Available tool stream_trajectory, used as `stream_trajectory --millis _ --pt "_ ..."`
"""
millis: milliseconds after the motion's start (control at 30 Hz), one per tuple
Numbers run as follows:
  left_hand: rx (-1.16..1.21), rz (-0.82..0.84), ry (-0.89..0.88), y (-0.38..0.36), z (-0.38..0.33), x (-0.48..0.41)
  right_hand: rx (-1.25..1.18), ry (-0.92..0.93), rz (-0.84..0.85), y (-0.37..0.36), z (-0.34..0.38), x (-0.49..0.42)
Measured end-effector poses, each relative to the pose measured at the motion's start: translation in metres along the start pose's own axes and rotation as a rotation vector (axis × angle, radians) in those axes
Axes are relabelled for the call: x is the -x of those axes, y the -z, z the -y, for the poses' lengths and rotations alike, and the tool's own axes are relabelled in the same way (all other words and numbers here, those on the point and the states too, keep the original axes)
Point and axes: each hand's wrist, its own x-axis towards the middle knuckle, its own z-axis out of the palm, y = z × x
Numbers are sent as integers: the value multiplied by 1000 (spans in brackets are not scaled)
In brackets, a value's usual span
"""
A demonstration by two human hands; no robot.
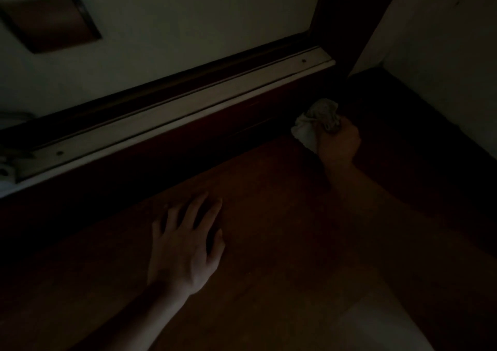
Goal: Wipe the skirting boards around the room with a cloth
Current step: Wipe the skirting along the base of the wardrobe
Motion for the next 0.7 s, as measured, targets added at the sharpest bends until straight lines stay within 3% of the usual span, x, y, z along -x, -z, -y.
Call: stream_trajectory --millis 300,433,700 --pt "-9 37 14 4 -1 1 -35 307 213 -39 22 91" --pt "-58 145 -18 19 -10 -5 -15 237 159 -23 16 59" --pt "-1 288 -329 31 -77 -51 9 -15 55 17 -7 -29"
